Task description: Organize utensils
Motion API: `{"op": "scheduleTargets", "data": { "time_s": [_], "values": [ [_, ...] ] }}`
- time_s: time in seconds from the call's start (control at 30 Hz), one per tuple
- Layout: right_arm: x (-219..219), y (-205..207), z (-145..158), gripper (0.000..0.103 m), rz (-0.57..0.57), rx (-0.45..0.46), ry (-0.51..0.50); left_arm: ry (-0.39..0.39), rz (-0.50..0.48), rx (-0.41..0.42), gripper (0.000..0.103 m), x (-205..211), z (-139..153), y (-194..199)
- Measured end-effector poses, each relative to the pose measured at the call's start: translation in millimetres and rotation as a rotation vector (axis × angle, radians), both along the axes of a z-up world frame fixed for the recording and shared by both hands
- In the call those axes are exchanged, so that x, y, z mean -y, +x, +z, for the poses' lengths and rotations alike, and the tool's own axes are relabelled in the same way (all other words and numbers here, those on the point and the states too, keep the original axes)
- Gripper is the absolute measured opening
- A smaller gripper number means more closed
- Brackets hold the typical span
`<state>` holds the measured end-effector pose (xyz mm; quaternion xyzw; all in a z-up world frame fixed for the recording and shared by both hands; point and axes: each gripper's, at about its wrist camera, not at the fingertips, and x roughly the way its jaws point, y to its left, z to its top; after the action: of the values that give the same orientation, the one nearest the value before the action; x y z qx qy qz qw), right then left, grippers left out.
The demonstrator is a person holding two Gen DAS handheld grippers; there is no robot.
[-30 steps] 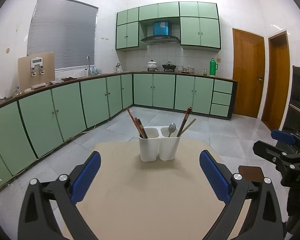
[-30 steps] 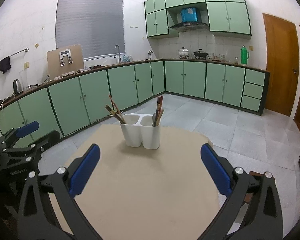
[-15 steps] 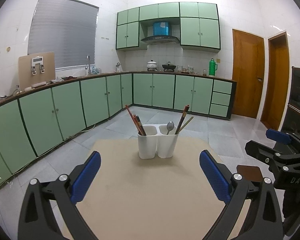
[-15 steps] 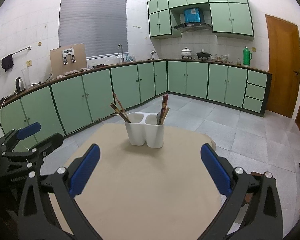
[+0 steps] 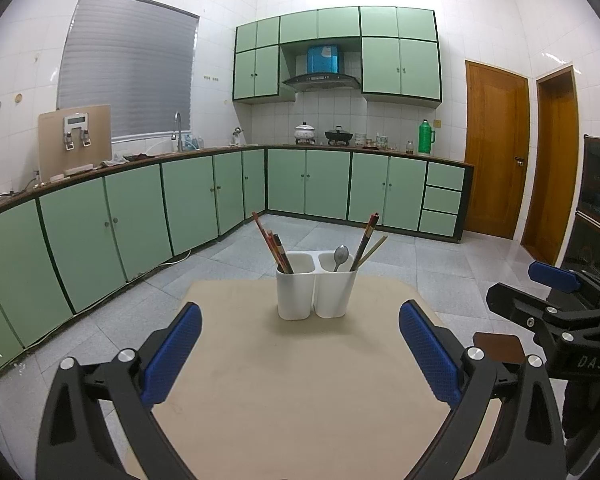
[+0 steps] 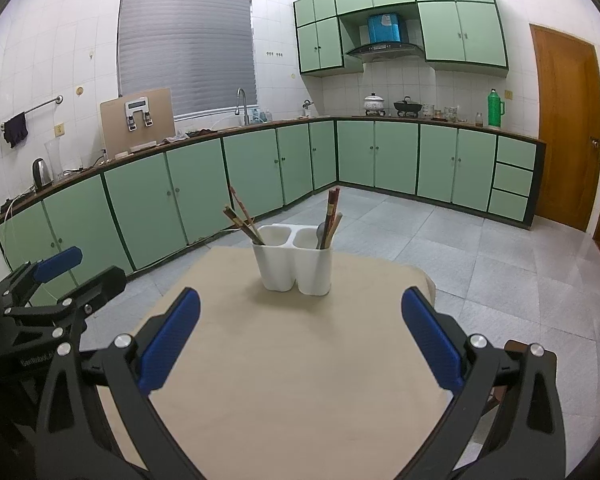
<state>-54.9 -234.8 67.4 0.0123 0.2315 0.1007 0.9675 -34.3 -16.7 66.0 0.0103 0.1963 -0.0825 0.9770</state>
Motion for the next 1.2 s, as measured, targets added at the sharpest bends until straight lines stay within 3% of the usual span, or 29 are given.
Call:
{"op": "scheduleTargets", "data": {
  "time_s": [1.2],
  "values": [
    [-0.3, 0.4, 0.6, 0.098, 0.0, -0.001, 0.002, -0.004, 0.007, 0.002, 0.097, -2.7, 4.4, -1.6]
  ]
}}
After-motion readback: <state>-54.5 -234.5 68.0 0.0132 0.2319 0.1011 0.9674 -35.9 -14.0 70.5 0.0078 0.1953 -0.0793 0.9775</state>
